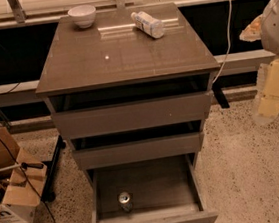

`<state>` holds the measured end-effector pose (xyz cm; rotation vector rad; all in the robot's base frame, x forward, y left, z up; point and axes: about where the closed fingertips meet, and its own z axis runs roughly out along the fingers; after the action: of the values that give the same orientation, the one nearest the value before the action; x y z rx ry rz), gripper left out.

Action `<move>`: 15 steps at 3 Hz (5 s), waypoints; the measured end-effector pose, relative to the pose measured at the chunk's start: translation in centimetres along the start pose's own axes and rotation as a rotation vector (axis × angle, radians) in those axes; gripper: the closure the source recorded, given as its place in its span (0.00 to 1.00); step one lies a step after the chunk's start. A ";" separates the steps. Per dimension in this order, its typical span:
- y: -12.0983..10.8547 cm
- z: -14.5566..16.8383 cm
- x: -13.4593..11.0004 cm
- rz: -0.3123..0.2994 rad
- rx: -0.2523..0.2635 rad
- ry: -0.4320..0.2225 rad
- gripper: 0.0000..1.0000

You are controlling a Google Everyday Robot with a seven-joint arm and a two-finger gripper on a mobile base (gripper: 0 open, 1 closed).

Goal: Pick redbull can from bottom drawer and place on counter

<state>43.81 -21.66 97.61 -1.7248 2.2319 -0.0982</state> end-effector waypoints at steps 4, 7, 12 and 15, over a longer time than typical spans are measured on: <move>0.7 7.9 -0.8 0.073 0.020 -0.182 0.00; 3.0 20.6 -6.8 0.155 -0.095 -0.351 0.00; 5.3 43.8 -11.0 0.299 -0.293 -0.395 0.00; 11.5 58.1 -8.4 0.470 -0.452 -0.431 0.00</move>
Offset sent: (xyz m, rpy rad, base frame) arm 0.0090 0.0270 -0.0857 0.2604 -0.0622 0.0003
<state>51.76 -2.50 41.47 -1.1863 2.3496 0.8543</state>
